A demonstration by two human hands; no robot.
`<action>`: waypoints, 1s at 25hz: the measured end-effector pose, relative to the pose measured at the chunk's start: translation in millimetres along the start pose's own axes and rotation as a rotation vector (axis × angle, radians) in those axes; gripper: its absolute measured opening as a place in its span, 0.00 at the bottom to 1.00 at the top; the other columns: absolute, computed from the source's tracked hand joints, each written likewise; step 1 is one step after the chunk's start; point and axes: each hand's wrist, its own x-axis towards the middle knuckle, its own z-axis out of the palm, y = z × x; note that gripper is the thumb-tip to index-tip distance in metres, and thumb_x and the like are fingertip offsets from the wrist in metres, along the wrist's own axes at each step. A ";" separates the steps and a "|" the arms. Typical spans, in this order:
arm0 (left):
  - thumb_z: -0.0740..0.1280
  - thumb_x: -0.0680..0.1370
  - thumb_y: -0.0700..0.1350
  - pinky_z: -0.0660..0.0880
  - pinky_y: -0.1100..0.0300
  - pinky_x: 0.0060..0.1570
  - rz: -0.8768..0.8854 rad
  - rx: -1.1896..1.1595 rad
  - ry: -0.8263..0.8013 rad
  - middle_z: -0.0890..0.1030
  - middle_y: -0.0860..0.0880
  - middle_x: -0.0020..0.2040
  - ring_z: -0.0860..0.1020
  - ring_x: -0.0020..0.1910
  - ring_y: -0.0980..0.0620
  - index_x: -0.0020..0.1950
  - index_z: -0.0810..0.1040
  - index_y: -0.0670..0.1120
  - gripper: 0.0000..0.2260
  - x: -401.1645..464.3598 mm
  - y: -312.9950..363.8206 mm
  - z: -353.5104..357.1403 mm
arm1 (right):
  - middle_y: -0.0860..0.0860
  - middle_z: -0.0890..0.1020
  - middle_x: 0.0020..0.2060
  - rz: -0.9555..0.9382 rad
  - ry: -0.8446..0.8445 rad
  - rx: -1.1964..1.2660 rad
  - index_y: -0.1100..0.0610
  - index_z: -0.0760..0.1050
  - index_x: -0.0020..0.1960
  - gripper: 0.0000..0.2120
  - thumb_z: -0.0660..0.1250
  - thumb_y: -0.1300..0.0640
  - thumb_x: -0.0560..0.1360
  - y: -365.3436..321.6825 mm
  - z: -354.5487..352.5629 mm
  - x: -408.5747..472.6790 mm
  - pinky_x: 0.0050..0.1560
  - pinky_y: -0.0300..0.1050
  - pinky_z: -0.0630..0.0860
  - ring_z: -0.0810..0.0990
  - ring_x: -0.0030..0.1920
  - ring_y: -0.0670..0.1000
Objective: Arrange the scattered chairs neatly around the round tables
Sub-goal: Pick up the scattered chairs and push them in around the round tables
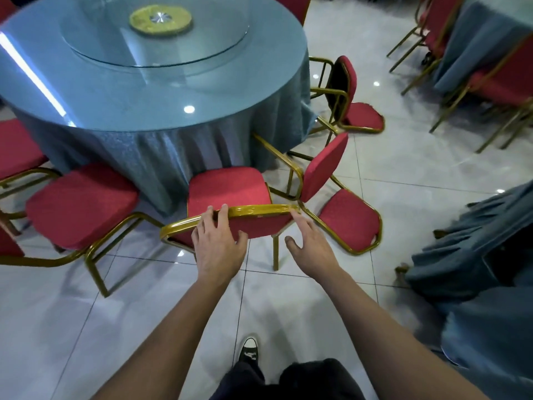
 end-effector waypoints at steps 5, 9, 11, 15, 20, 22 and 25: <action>0.61 0.79 0.53 0.64 0.45 0.70 0.241 0.093 -0.108 0.75 0.49 0.64 0.69 0.67 0.45 0.61 0.76 0.52 0.12 14.1 83.9 27.1 | 0.47 0.72 0.70 0.023 0.169 0.082 0.47 0.65 0.76 0.23 0.62 0.53 0.81 47.0 -53.2 9.6 0.67 0.47 0.68 0.69 0.70 0.49; 0.62 0.81 0.51 0.65 0.51 0.68 0.321 0.072 -0.248 0.73 0.52 0.63 0.70 0.64 0.49 0.63 0.75 0.54 0.12 11.7 159.5 66.9 | 0.46 0.74 0.67 0.048 0.275 0.125 0.48 0.70 0.72 0.21 0.63 0.56 0.80 107.0 -100.2 11.0 0.64 0.41 0.67 0.71 0.66 0.47; 0.62 0.81 0.51 0.63 0.52 0.68 0.350 0.056 -0.283 0.73 0.53 0.64 0.69 0.65 0.50 0.64 0.75 0.55 0.12 7.2 210.2 93.0 | 0.45 0.75 0.65 0.076 0.324 0.153 0.48 0.71 0.71 0.20 0.63 0.57 0.80 148.1 -133.2 14.2 0.62 0.40 0.68 0.72 0.64 0.46; 0.61 0.81 0.50 0.62 0.54 0.65 0.408 0.027 -0.284 0.74 0.55 0.62 0.70 0.64 0.52 0.63 0.75 0.55 0.11 9.8 292.5 132.5 | 0.45 0.76 0.64 0.092 0.386 0.179 0.49 0.73 0.69 0.19 0.63 0.58 0.79 215.8 -188.4 33.7 0.61 0.40 0.69 0.73 0.63 0.46; 0.61 0.81 0.50 0.66 0.54 0.63 0.425 -0.005 -0.318 0.74 0.54 0.61 0.70 0.61 0.53 0.63 0.75 0.54 0.11 19.3 357.3 172.1 | 0.47 0.76 0.63 0.190 0.403 0.217 0.46 0.72 0.68 0.18 0.62 0.57 0.80 284.7 -226.6 53.7 0.62 0.49 0.74 0.75 0.62 0.50; 0.61 0.80 0.50 0.68 0.54 0.62 0.445 -0.016 -0.328 0.75 0.54 0.60 0.70 0.61 0.52 0.61 0.75 0.54 0.11 29.2 376.8 188.9 | 0.47 0.77 0.62 0.215 0.409 0.217 0.46 0.72 0.68 0.18 0.63 0.56 0.80 310.1 -234.3 63.6 0.59 0.49 0.75 0.76 0.60 0.51; 0.61 0.80 0.49 0.66 0.53 0.62 0.451 -0.020 -0.366 0.76 0.54 0.60 0.71 0.61 0.51 0.61 0.75 0.54 0.11 54.8 405.8 222.6 | 0.47 0.78 0.61 0.283 0.412 0.211 0.47 0.73 0.68 0.17 0.63 0.57 0.80 347.0 -246.6 92.0 0.59 0.47 0.74 0.76 0.60 0.49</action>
